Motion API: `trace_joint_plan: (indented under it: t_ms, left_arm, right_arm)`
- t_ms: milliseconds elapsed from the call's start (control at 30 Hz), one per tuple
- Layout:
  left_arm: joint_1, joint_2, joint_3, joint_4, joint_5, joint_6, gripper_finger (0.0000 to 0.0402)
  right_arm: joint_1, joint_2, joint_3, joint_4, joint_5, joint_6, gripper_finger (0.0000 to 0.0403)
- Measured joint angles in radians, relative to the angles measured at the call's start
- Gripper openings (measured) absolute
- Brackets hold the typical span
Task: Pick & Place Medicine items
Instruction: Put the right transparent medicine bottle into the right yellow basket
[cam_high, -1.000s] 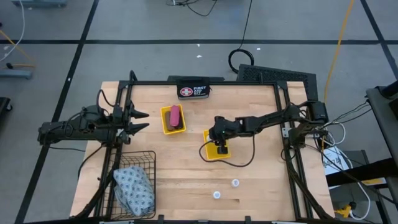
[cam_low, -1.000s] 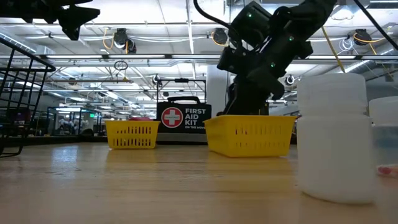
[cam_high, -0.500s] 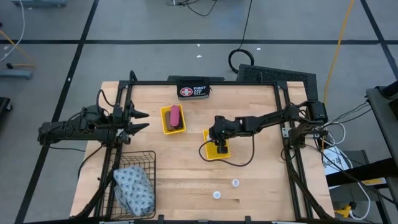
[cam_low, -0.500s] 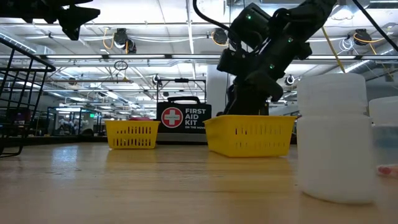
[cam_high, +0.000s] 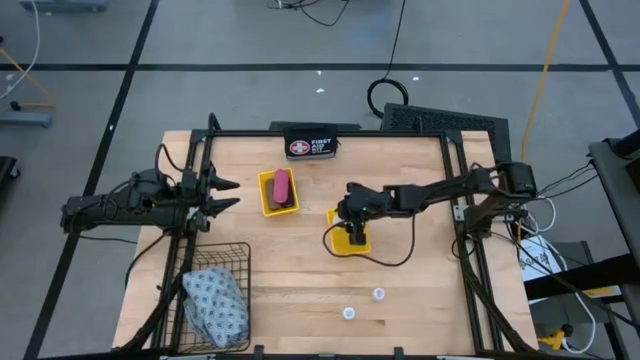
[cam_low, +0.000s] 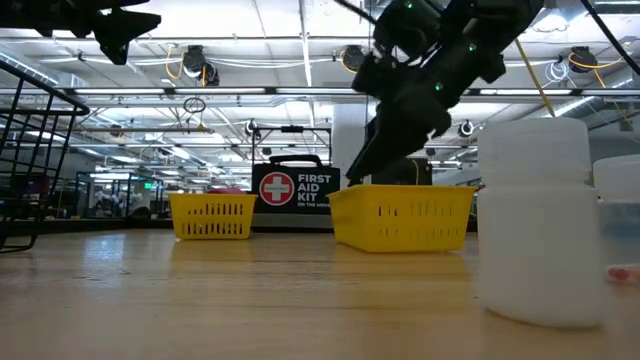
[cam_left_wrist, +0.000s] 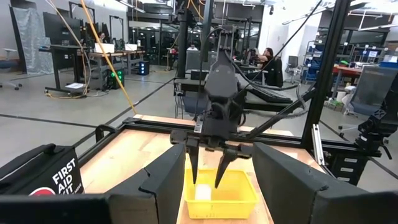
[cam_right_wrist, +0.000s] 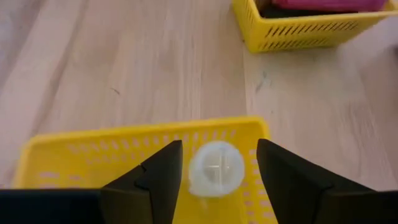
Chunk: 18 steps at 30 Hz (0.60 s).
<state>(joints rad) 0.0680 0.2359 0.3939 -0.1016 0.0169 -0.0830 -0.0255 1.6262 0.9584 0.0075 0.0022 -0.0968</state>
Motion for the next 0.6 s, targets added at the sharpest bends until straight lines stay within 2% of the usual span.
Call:
trace_joint_plan:
  t_ms: [200, 400, 600]
  left_arm:
    - [0.000, 0.000, 0.000, 0.000, 0.000, 0.000, 0.0198]
    - [0.000, 0.000, 0.000, 0.000, 0.000, 0.000, 0.0198]
    - [0.000, 0.000, 0.000, 0.000, 0.000, 0.000, 0.0198]
  right_arm:
    - [0.035, -0.100, 0.002, -0.008, -0.003, 0.042, 0.0199]
    - [0.124, -0.191, 0.002, -0.033, -0.003, 0.064, 0.0200]
    - [0.292, -0.233, 0.001, 0.032, -0.003, 0.086, 0.0246]
